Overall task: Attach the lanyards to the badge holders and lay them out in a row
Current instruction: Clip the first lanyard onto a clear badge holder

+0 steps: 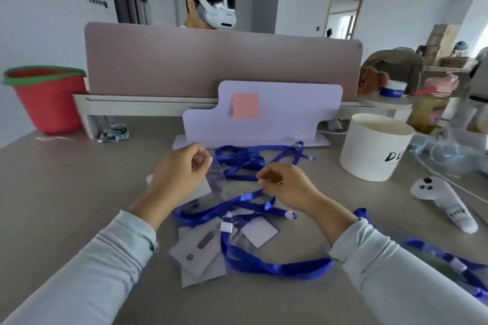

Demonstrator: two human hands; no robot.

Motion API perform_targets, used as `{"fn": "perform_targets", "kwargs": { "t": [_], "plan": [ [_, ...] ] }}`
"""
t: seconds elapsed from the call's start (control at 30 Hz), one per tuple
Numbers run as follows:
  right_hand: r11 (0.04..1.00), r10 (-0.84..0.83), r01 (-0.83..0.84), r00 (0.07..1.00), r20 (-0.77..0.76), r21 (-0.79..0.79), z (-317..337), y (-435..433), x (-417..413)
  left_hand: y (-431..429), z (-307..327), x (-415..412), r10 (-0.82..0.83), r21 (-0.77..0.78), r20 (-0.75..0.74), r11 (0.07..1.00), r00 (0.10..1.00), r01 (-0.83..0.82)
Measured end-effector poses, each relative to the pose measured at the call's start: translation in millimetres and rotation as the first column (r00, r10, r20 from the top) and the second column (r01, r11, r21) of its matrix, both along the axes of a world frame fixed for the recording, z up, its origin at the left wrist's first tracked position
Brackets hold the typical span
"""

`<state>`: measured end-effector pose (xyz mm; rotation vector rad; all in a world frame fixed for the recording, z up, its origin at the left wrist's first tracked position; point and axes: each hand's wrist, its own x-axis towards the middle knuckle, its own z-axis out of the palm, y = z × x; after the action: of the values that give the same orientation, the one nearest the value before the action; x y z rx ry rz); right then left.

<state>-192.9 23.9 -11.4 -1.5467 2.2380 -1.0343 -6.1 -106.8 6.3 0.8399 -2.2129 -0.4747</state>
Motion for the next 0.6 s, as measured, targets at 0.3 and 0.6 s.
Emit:
{"fn": "perform_targets", "kwargs": {
  "t": [0.3,0.6],
  "plan": [
    [0.993,0.108,-0.108,0.994,-0.003,0.038,-2,-91,28,-58,-8,36,0.239,-0.047,0.017,0.97,0.971,-0.238],
    [0.983,0.146,-0.129,0.98,-0.132,0.128,-7,-158,41,-85,-12,48,0.288,-0.039,-0.008,0.957,0.958,-0.288]
  ]
}}
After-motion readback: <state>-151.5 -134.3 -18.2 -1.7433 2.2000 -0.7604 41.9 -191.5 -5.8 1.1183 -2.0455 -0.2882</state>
